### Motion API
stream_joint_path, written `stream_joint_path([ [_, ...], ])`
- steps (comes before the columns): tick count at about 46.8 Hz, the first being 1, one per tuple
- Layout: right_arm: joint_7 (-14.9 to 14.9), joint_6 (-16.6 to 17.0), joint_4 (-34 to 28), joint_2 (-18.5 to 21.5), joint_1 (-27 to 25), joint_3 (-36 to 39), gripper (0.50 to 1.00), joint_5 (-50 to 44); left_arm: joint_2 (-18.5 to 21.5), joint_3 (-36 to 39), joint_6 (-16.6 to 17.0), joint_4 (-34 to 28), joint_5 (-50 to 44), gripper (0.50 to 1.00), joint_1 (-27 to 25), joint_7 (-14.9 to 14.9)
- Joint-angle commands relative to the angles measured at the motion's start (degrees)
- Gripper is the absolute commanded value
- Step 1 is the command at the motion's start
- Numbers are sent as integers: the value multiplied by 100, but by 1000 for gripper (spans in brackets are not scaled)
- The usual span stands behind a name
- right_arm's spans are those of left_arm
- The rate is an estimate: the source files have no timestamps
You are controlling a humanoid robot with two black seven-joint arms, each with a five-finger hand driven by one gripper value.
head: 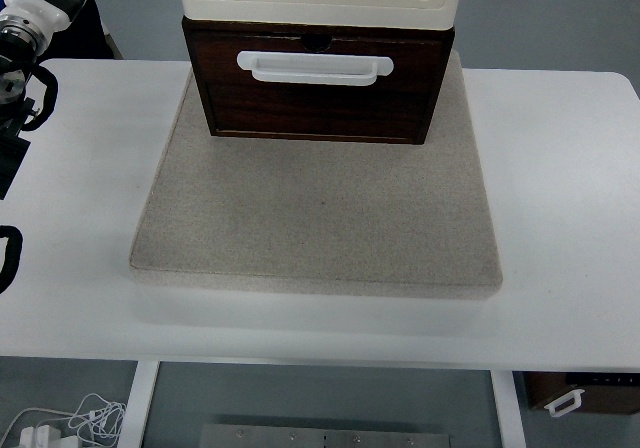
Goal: Close the drawer under the combination cabinet
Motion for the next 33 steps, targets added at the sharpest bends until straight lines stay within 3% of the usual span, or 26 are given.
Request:
stream_joint_path([
  [1, 0, 0, -4, 0, 0, 0, 952, 0, 7, -2, -1, 0, -88, 1000, -28, 0],
  [33, 0, 0, 5, 0, 0, 0, 952, 0, 7, 16, -54, 0, -194, 1000, -55, 0],
])
